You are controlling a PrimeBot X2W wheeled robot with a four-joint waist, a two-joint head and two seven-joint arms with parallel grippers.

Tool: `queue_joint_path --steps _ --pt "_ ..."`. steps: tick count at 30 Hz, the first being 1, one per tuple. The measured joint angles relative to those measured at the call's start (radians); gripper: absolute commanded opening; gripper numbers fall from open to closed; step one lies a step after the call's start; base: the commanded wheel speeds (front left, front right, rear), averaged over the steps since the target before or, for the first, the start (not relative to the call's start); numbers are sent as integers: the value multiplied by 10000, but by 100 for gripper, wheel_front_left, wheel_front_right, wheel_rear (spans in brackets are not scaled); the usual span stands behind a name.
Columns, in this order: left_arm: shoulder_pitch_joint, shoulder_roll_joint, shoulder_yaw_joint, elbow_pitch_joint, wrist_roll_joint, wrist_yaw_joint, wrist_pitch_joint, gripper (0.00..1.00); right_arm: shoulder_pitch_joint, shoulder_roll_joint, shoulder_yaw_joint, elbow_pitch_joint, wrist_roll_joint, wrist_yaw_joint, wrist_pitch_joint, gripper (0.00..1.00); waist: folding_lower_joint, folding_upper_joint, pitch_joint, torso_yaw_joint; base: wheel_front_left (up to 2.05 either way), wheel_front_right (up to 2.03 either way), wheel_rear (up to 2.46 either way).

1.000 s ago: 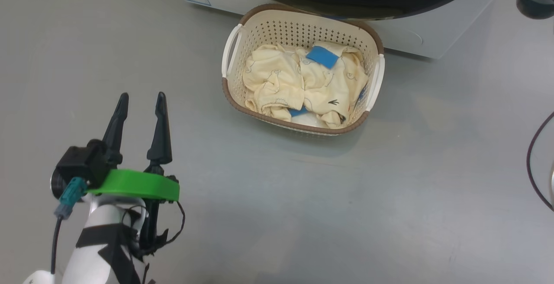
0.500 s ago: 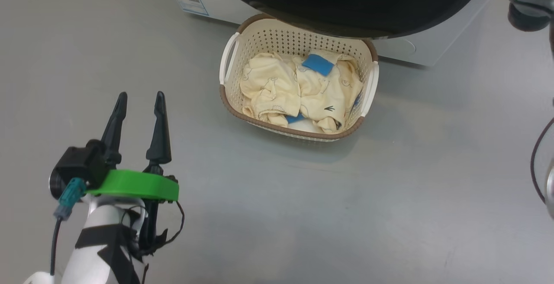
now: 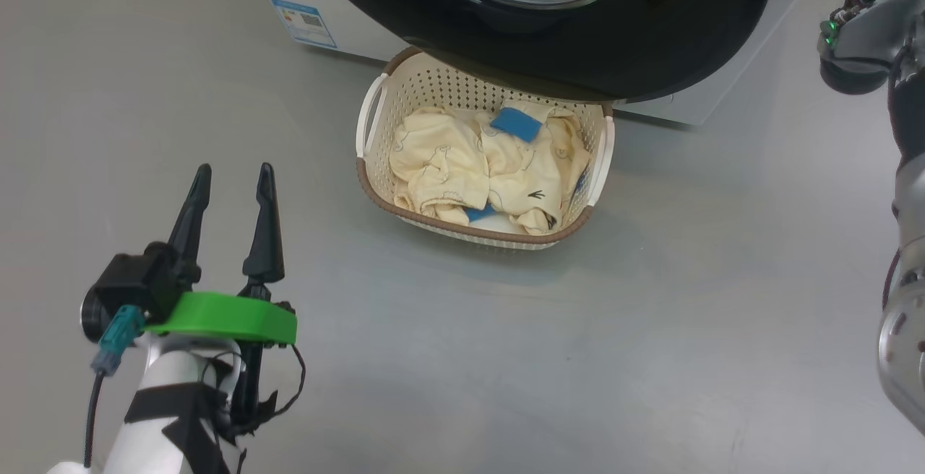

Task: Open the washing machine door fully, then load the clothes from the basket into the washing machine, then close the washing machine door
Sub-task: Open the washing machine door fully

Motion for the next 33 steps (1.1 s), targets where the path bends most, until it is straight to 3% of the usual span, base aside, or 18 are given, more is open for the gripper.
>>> queue_joint_path --steps 13,25,33 --pt "298 272 -25 23 0 0 0 100 1533 119 385 -1294 548 0 815 0 0 0 -617 -277 0 0 0" --pt "340 359 -35 25 -15 0 0 100 1520 151 443 -999 727 0 253 0 0 0 -479 -52 0 0 0" --pt "340 353 -36 25 -15 0 0 100 1505 127 1055 -899 1030 0 704 0 0 0 -502 52 0 0 0"
